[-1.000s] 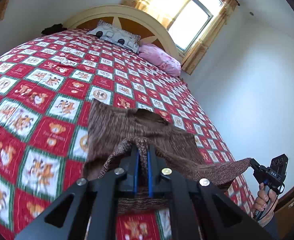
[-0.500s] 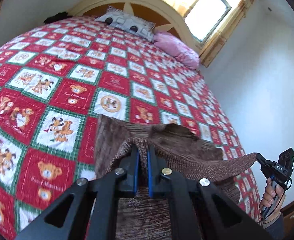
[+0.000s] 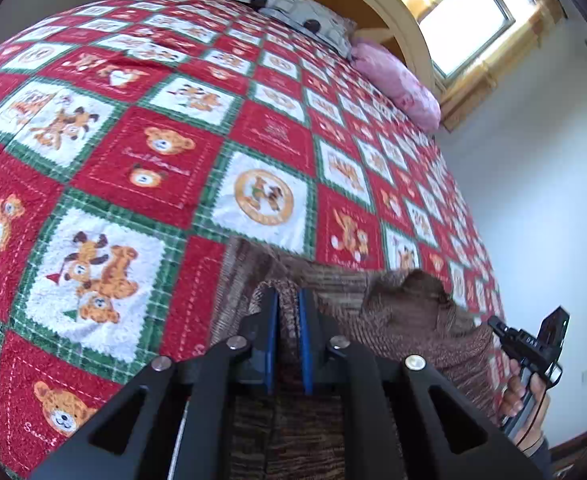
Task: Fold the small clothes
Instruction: 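Lift the hem with both grippers and fold it over toward the collar, then open both grippers to release the folded hem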
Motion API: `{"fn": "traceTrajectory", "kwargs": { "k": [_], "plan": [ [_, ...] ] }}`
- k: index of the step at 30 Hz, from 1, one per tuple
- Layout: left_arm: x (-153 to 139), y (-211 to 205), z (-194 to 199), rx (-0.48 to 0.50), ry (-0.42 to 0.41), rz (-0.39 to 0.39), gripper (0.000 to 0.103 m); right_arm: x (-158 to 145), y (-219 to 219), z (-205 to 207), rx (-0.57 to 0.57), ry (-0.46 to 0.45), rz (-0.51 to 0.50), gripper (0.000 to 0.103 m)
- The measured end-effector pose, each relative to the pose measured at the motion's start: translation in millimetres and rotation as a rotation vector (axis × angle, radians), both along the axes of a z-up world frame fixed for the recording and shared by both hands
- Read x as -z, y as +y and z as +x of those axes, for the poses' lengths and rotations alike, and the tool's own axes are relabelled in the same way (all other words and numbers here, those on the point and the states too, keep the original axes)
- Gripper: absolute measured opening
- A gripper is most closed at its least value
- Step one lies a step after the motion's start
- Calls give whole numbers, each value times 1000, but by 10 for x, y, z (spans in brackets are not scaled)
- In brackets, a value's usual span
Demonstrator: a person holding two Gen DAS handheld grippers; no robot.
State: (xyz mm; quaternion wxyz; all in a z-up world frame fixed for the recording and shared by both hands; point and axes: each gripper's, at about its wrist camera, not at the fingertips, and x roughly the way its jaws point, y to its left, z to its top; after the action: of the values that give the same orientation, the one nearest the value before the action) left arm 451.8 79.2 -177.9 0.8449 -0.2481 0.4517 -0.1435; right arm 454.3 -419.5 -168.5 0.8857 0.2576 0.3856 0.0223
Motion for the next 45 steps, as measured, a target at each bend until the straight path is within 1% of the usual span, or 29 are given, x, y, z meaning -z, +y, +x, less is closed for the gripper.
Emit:
{"fn": "traceTrajectory", "kwargs": {
  "k": [1, 2, 3, 4, 6, 7, 8, 9, 10, 11, 12, 14, 15, 17, 18, 20, 21, 22, 24, 26, 27, 28, 30, 32, 34, 35, 37, 41, 45],
  "plan": [
    [-5, 48, -14, -24, -3, 5, 29, -13, -3, -3, 4, -10, -3, 5],
    [-9, 104, -21, -48, -5, 17, 38, -17, 2, -11, 5, -11, -5, 5],
    [-14, 181, -26, -80, -7, 27, 52, -19, 15, -27, 6, -9, -13, 5],
    [-22, 270, -50, -116, -7, 31, 57, -25, 39, -44, 5, -7, -25, 7],
    [-55, 424, -108, -166, -8, 34, 57, -75, 122, -132, -19, -12, -47, 11],
    [-77, 460, -155, -166, -9, 39, 57, -110, 183, -192, -50, -18, -46, 18],
    [-108, 469, -220, -154, -15, 62, 57, -161, 281, -291, -96, -24, -51, 29],
    [-150, 423, -298, -123, -33, 112, 57, -197, 373, -372, -130, -17, -69, 38],
    [-184, 348, -373, -81, -49, 178, 59, -214, 451, -428, -156, -7, -93, 57],
    [-195, 252, -430, -40, -53, 245, 60, -232, 577, -512, -197, 12, -141, 67],
    [-202, 125, -519, 26, -61, 324, 62, -238, 718, -599, -244, 31, -200, 67],
    [-185, -12, -618, 105, -70, 389, 65, -225, 915, -739, -308, 50, -274, 67],
    [-164, -73, -663, 130, -70, 427, 65, -200, 991, -792, -341, 68, -278, 67],
    [-113, -191, -684, 177, -76, 476, 70, -114, 1134, -807, -416, 116, -239, 67],
    [-85, -263, -646, 186, -79, 519, 70, -82, 1221, -792, -449, 120, -227, 67],
    [-48, -328, -593, 192, -87, 553, 72, -8, 1318, -694, -490, 147, -191, 67],
    [9, -378, -513, 219, -60, 559, 77, 56, 1354, -591, -501, 179, -154, 67],
    [65, -426, -426, 241, -29, 567, 78, 109, 1365, -478, -501, 206, -128, 67],
    [72, -458, -280, 239, -13, 567, 80, 136, 1387, -223, -485, 233, -118, 67],
    [-7, -450, -150, 212, -23, 584, 80, -50, 1369, 26, -437, 153, -168, 67],
    [-74, -412, -63, 172, -48, 605, 80, -168, 1362, 122, -416, 89, -207, 67],
    [-127, -355, 30, 123, -66, 622, 80, -304, 1315, 224, -353, 13, -247, 67],
    [-193, -184, 170, 10, -66, 626, 79, -454, 1227, 316, -287, -47, -245, 67],
    [-235, -17, 216, -78, -53, 599, 79, -567, 1203, 265, -279, -102, -223, 67],
    [-230, 76, 136, -72, -56, 546, 79, -608, 1201, 129, -297, -143, -236, 67],
    [-223, 88, 75, -72, -62, 558, 79, -597, 1193, 36, -304, -154, -255, 67],
    [-173, 50, -54, -58, -63, 592, 79, -505, 1127, -146, -314, -139, -266, 67],
    [-119, -80, -333, 1, -67, 555, 79, -253, 929, -346, -304, -61, -253, 67],
    [-15, -242, -428, 30, -48, 581, 79, 26, 690, -380, -276, 43, -246, 67]
  ]
}}
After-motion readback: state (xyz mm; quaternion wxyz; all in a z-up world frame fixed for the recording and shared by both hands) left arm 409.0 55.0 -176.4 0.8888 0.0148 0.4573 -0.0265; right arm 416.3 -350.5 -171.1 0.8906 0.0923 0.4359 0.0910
